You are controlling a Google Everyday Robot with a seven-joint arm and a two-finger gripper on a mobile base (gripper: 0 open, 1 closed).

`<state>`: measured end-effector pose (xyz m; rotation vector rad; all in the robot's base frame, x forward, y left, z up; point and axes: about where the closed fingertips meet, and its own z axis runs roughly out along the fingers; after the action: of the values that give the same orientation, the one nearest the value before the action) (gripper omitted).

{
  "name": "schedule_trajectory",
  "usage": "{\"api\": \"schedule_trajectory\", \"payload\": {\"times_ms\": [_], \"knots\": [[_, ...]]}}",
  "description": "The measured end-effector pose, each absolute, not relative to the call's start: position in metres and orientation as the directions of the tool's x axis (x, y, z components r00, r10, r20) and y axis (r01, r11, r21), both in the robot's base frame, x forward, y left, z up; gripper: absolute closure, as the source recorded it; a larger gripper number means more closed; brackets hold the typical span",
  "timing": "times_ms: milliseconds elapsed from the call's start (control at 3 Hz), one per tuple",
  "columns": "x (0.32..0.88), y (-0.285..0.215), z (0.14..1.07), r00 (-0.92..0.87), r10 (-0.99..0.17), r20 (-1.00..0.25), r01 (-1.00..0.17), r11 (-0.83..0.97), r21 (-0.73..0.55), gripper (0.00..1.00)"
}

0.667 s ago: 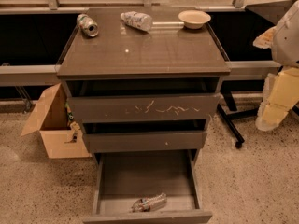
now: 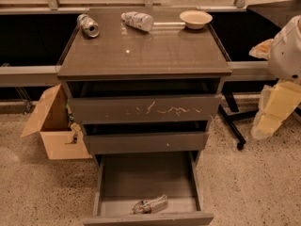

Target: Pick water bottle from bottom drawer and place on counter

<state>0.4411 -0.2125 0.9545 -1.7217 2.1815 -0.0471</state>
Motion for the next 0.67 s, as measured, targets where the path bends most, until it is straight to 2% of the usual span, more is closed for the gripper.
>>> {"api": "schedule_trajectory", "payload": {"times_ms": [667], "knots": [[0.458,-0.175,0.85,0.004,-0.858,-0.514,-0.973,0.114,-0.199,0.0]]}}
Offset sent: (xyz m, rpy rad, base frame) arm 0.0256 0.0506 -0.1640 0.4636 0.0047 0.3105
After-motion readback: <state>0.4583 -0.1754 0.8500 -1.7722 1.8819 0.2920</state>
